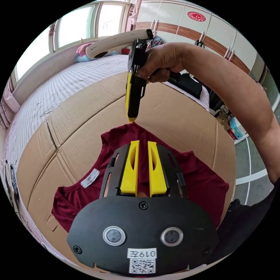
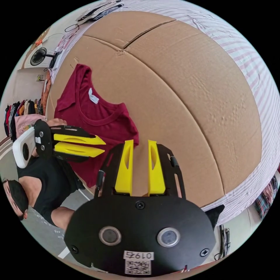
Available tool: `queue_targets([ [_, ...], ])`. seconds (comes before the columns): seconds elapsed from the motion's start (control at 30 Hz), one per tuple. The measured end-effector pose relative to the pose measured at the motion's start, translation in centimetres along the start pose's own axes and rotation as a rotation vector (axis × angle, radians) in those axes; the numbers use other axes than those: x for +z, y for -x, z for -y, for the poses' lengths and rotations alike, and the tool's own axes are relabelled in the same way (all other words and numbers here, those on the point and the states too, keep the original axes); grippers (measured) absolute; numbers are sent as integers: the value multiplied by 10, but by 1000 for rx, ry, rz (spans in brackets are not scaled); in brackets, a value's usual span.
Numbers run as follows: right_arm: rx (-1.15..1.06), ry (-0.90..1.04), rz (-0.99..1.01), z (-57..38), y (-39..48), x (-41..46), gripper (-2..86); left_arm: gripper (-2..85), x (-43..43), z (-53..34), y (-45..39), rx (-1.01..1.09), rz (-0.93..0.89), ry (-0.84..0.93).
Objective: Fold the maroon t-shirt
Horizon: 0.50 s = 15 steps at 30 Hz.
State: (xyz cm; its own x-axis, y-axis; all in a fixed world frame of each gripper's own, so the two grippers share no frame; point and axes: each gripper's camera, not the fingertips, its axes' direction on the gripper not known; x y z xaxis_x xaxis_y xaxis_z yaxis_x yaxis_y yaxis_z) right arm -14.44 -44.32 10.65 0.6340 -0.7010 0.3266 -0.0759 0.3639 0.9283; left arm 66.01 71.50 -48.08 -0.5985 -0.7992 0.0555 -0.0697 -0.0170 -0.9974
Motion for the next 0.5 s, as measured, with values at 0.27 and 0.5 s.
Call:
queue_targets([
  [0.27, -24, -61, 73, -18, -38, -4, 25, 10, 31, 18, 15, 23, 61, 80],
  [0.5, 44, -206, -107, -66, -25, -16, 68, 9, 32, 36, 36, 14, 72, 42],
])
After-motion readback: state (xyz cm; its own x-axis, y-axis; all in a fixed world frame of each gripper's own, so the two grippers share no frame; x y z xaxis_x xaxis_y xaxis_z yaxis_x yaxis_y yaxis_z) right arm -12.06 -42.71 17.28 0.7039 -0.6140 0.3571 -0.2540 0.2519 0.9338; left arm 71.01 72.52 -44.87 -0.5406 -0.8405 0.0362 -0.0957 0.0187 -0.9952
